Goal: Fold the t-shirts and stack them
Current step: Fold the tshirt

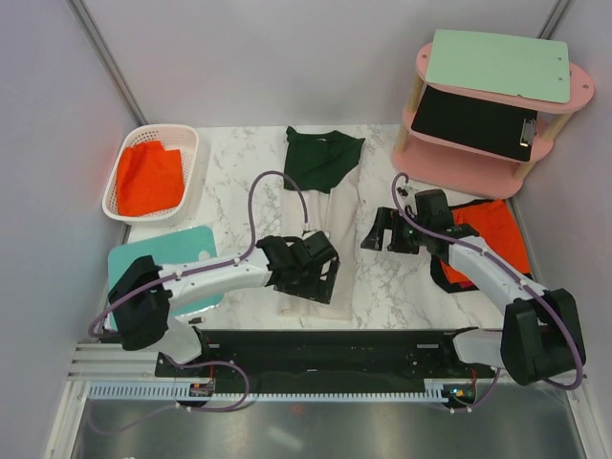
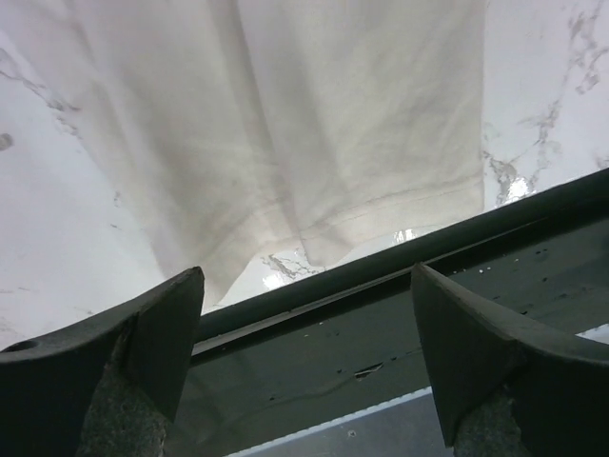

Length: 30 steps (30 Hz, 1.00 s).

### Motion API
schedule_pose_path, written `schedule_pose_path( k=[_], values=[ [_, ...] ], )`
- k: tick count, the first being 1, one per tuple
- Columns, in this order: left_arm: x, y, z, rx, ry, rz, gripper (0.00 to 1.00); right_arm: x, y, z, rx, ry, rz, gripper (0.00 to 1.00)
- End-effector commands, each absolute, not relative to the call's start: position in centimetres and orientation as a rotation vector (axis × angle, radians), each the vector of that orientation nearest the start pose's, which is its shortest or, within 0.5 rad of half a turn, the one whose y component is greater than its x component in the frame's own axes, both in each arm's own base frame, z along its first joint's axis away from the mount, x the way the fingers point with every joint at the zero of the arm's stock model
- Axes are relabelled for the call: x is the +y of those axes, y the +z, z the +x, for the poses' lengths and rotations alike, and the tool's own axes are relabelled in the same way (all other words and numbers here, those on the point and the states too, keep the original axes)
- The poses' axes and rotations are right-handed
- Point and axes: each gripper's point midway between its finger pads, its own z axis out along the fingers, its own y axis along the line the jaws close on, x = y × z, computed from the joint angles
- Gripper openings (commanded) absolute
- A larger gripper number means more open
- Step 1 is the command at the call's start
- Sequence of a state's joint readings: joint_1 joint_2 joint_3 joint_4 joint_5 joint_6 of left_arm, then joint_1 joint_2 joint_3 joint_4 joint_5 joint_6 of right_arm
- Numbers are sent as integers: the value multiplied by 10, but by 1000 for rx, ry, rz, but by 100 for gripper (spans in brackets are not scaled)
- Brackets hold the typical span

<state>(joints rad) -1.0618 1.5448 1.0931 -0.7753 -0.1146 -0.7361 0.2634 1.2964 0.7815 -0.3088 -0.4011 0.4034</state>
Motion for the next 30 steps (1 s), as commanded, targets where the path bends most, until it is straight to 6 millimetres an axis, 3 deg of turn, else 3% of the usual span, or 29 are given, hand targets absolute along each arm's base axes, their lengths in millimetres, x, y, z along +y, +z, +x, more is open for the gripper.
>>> schedule_pose_path(
  k=[1,3,7,12,16,24,30],
  values=[
    [-250,92,164,2695,-212,280,93,171,86,226,2571,956,-10,98],
    [-236,78,161,2732,-168,236,99,176,82,207,2589,1000,-21,98],
    [-210,54,160,2788,-85,123,100,182,61,172,2659,1032,-25,95],
    [-207,33,158,2827,-191,37,97,200,50,148,2705,1087,-42,85],
    [-215,31,160,2823,-331,-18,81,214,41,145,2693,1133,-51,81],
    [-224,27,157,2814,-454,-47,68,223,25,152,2670,1160,5,76],
    [-225,25,154,2823,-470,-62,55,228,13,142,2763,1174,27,66]
  ],
)
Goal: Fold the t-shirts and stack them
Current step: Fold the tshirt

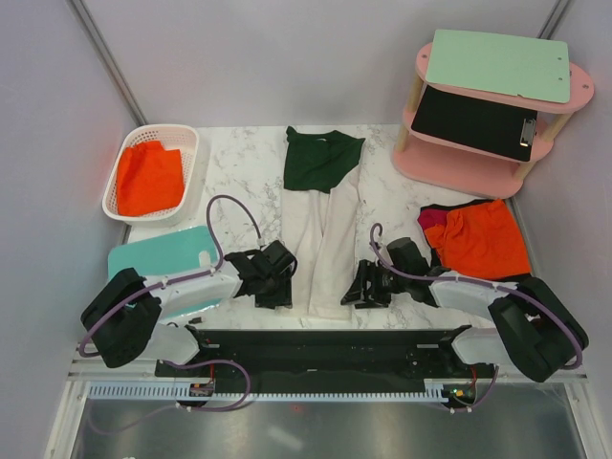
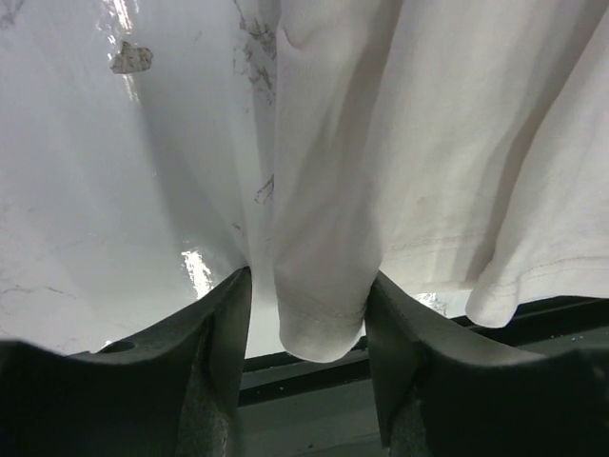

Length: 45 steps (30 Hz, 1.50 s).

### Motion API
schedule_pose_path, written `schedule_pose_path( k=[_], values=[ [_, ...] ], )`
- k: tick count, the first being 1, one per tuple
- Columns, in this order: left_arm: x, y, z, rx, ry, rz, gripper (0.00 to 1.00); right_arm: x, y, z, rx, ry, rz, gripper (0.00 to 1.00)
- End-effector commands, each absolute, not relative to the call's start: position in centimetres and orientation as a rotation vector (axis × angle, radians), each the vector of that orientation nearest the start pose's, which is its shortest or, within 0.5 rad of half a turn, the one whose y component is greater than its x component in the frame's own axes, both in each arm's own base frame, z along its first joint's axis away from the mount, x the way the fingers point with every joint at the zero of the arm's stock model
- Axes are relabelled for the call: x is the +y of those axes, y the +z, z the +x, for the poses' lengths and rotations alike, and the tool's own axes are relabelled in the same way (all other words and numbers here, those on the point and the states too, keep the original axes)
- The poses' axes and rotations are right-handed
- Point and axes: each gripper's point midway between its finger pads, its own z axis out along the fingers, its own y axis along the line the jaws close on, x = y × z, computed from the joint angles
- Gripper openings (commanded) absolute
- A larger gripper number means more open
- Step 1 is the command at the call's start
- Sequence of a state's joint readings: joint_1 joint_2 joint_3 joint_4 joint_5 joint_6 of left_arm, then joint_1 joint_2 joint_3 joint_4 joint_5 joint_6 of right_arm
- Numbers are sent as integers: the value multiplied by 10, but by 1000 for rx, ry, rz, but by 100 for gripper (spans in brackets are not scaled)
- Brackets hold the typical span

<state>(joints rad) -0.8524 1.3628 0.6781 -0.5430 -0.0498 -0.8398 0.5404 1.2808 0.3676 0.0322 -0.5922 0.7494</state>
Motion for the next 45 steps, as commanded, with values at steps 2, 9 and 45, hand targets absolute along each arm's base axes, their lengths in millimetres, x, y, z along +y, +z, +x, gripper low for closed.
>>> schedule_pose_path(
  k=[2,9,45],
  values=[
    [-227,24,150,2845,-489,-55,48,229,8,136,2807,1168,21,65],
    [-231,21,150,2860,-496,-46,19,241,4,124,2914,1157,-35,47],
    [-244,122,321,2601,-465,-56,2,252,111,323,2352,649,-195,0]
  ],
)
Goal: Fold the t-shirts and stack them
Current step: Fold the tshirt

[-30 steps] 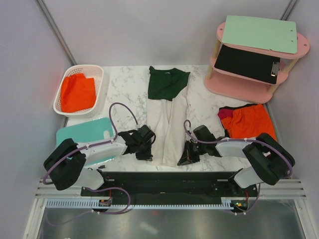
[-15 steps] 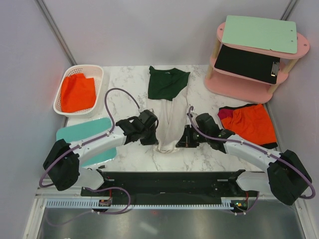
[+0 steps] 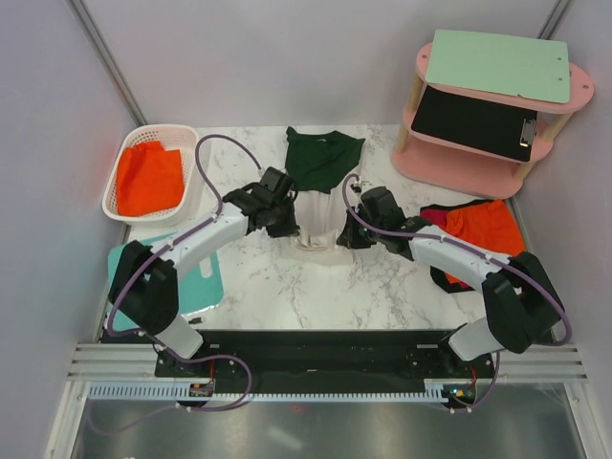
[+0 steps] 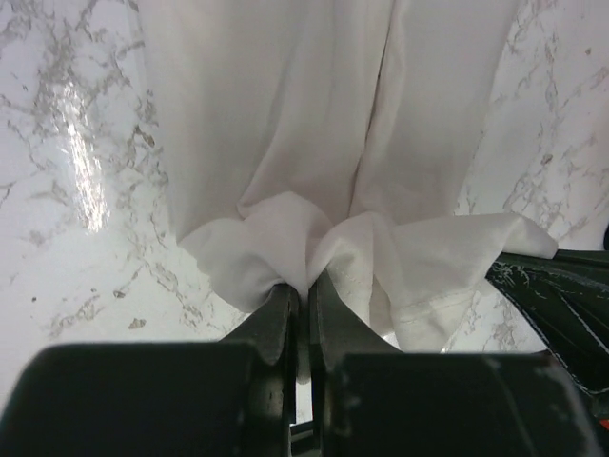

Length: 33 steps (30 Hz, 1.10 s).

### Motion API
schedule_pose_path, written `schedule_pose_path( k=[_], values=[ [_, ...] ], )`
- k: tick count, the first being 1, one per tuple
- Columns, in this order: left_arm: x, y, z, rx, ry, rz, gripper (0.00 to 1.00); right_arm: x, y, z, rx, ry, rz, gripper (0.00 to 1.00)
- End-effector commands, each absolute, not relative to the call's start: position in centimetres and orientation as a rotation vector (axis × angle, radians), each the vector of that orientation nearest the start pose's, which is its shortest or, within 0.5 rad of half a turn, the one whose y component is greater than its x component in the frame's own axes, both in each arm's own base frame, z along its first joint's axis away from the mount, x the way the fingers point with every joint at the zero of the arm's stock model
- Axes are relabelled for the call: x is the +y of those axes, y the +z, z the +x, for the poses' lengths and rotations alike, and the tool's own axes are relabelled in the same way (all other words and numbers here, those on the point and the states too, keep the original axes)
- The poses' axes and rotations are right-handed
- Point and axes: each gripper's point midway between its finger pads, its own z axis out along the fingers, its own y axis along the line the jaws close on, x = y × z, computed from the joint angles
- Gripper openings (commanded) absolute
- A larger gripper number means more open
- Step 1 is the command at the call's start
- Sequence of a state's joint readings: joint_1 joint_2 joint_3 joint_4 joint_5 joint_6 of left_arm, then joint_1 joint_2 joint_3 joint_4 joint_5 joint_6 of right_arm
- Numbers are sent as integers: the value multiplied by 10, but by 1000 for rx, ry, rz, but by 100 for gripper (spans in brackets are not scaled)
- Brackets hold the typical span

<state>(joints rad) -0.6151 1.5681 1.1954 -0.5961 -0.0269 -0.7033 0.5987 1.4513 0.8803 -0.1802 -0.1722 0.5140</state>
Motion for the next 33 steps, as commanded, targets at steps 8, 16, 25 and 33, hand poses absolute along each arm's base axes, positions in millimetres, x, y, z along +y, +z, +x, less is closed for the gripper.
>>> schedule_pose_path(
  k=[8,16,25,33],
  values=[
    [-255,120,358,2604,-498,-49,2,241,102,369,2345,625,-120,0],
    [-253,119,396,2591,-497,-55,2,247,91,411,2333,621,-93,1],
    [-246,127,429,2556,-482,-22,100,212,122,470,2177,357,92,32],
    [-224,152,410,2486,-423,-12,100,192,181,445,1994,346,112,98]
  ],
)
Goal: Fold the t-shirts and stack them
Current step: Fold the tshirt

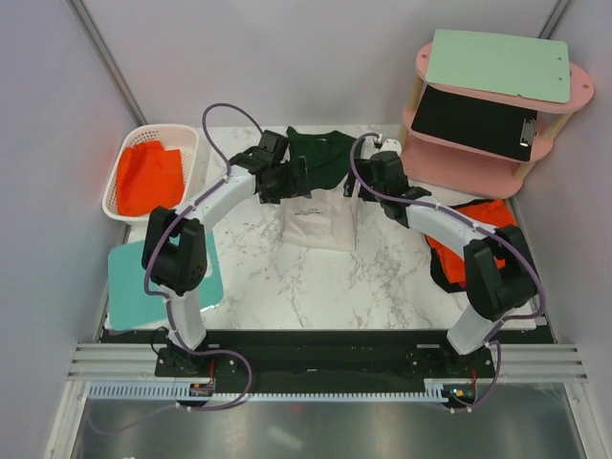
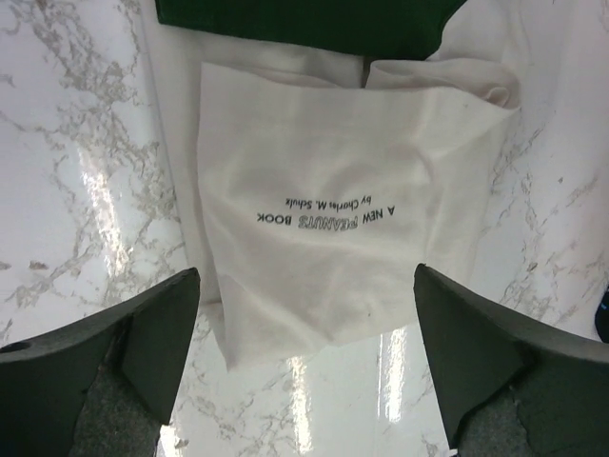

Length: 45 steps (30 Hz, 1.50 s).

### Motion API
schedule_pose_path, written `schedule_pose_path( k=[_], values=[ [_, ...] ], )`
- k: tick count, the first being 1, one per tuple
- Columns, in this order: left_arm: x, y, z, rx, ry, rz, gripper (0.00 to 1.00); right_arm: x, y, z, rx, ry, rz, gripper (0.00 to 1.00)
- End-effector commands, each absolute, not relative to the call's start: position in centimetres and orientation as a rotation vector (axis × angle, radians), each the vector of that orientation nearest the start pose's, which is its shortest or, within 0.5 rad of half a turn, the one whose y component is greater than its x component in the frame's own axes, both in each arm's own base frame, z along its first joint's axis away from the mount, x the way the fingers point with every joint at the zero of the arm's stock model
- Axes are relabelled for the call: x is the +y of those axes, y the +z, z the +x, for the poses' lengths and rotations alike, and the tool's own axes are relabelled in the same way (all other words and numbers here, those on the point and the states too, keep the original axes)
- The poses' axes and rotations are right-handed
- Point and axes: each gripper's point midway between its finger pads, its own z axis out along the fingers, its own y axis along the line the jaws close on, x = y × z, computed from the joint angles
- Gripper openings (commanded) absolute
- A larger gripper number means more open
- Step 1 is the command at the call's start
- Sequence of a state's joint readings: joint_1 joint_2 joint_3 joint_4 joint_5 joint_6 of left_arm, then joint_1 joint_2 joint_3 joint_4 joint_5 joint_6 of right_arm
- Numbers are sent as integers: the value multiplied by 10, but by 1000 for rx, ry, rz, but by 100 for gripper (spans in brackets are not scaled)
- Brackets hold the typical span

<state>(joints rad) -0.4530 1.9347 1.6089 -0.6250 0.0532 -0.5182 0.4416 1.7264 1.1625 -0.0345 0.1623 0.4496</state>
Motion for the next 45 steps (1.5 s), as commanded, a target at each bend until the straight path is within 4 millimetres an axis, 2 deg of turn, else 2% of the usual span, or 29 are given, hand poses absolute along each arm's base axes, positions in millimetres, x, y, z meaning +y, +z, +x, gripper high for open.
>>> schedule_pose_path(
  k=[1,2,4,5,6,7,8,9,10,11,12,15,17,18,24,25,27,28,29,30,31,32,34,37,45],
  values=[
    [-220,143,402,2509,-413,-14,100,198,179,440,2008,363,80,98],
    [-219,145,399,2499,-422,-19,100,204,175,435,2032,382,49,98],
    [-217,132,386,2536,-431,-28,100,216,160,425,2094,435,-4,98],
    [-219,134,383,2528,-462,-25,100,220,152,421,2118,462,-17,98],
    [-218,121,373,2556,-470,-30,96,225,145,417,2139,494,-36,98],
    [-218,118,370,2557,-487,-28,93,229,137,412,2152,526,-52,98],
    [-221,119,369,2540,-515,-38,84,243,129,405,2179,619,-87,75],
    [-219,108,361,2562,-518,-37,68,249,123,401,2193,660,-103,43],
    [-219,104,358,2569,-528,-40,51,253,117,398,2211,689,-99,0],
    [-221,104,357,2562,-546,-51,18,256,107,395,2246,719,-74,0],
    [-219,95,351,2582,-546,-54,4,255,98,390,2271,721,-67,0],
    [-213,83,343,2605,-527,-81,2,238,76,378,2334,679,10,0],
    [-208,74,336,2620,-506,-98,2,232,76,373,2337,675,47,0],
    [-209,75,338,2607,-515,-98,2,226,67,365,2365,675,70,0],
    [-209,61,334,2633,-510,-99,2,220,50,345,2410,702,89,0],
    [-208,58,334,2640,-504,-100,2,219,49,343,2412,703,91,5],
    [-206,57,335,2640,-489,-103,11,218,50,339,2409,705,94,20],
    [-204,56,335,2639,-475,-107,16,217,51,339,2404,705,96,36],
    [-203,58,334,2636,-473,-108,34,216,55,339,2393,709,98,42],
    [-203,58,334,2633,-469,-107,45,215,55,337,2394,706,101,47],
    [-202,59,334,2629,-467,-108,50,214,58,337,2386,706,104,55],
    [-202,59,333,2629,-466,-104,67,214,58,337,2383,707,108,57],
    [-202,60,333,2628,-470,-94,71,213,58,335,2387,712,111,65],
    [-204,59,334,2629,-479,-93,72,217,52,333,2401,731,114,66],
    [-207,43,337,2656,-480,-111,61,227,32,323,2469,820,167,66]
  ],
)
